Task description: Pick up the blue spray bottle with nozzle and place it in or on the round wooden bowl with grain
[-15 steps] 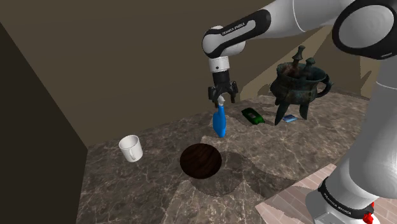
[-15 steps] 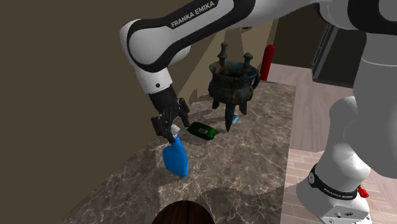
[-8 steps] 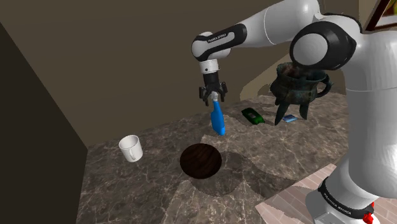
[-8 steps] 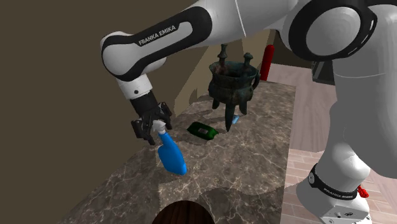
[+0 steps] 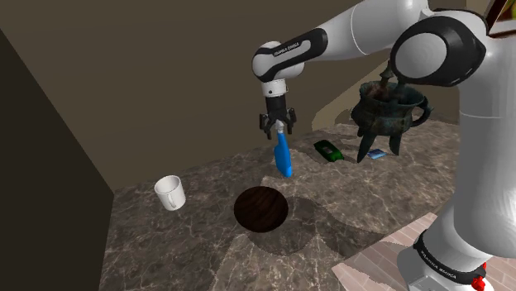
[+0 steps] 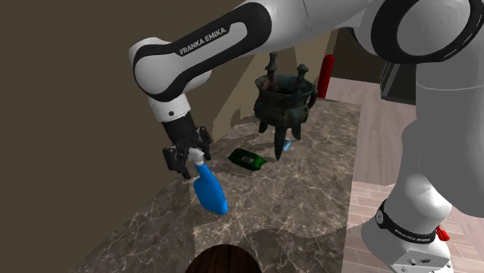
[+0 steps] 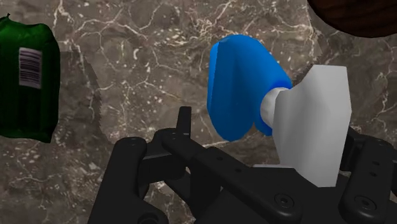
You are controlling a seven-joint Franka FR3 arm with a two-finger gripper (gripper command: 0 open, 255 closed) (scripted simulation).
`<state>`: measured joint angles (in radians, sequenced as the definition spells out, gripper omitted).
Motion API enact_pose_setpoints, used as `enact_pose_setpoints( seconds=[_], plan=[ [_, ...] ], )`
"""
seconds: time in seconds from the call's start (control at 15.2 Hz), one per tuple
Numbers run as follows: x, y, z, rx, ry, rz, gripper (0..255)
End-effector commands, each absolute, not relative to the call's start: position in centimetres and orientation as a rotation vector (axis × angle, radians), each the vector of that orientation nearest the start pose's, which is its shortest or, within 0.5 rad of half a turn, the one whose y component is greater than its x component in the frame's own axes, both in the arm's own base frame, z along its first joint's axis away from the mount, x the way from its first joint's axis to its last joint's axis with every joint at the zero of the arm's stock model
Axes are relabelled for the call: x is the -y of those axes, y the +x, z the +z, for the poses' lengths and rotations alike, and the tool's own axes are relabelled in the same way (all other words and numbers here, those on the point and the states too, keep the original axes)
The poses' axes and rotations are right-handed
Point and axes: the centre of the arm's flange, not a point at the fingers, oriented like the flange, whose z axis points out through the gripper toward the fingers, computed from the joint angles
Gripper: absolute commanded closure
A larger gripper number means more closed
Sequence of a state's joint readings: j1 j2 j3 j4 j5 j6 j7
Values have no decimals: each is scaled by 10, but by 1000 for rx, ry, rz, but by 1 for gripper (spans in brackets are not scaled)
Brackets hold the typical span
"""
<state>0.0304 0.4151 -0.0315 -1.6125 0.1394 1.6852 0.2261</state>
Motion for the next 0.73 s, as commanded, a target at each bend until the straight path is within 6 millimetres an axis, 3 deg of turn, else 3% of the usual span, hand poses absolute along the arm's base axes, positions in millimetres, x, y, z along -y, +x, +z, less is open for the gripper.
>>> enact_pose_setpoints(
  seconds=[0.0, 0.33, 0.4, 0.46, 0.53, 0.59, 0.66],
  plan=[
    [-15, 629, 300, -407, -2968, 707, 0],
    [-15, 629, 300, -407, -2968, 707, 0],
    [-16, 627, 304, -407, -2968, 707, 255],
    [-19, 615, 298, -407, -2969, 706, 255],
    [-17, 614, 312, -409, -2968, 706, 255],
    [-16, 612, 312, -410, -2967, 708, 255],
    [-16, 612, 304, -410, -2966, 708, 255]
  ],
)
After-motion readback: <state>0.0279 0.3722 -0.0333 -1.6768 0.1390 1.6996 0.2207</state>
